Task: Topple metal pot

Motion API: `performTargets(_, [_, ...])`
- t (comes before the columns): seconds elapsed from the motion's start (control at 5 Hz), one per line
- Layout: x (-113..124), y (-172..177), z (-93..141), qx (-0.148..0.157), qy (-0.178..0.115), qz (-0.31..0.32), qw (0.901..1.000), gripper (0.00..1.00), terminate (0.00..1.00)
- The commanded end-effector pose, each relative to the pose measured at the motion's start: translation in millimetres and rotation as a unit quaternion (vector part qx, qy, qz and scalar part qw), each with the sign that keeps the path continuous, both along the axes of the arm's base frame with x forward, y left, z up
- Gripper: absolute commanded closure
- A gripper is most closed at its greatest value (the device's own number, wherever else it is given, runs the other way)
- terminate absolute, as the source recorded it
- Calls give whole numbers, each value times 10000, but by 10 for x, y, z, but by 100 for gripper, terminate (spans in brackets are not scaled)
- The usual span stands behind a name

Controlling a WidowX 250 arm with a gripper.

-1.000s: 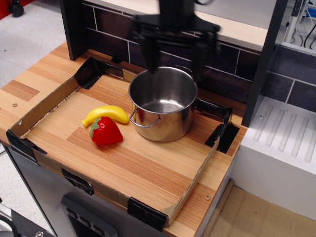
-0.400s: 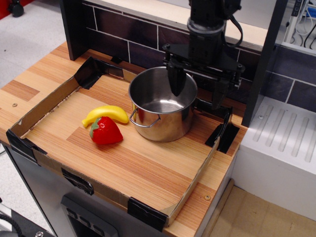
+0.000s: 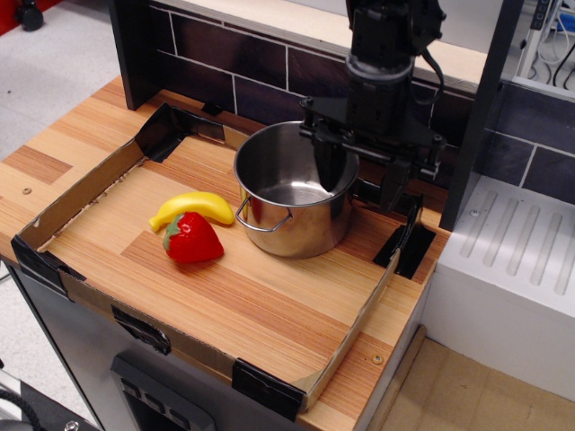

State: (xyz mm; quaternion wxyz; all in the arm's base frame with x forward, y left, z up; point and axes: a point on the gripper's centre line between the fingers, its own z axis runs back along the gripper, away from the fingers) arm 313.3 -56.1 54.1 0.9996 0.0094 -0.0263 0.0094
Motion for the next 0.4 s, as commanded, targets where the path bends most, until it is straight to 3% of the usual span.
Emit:
performTargets(0.0, [49, -42, -8, 100, -188, 23, 9998, 100, 0])
performTargets(0.2, [38, -74, 49, -120, -45, 95, 9999, 100, 0])
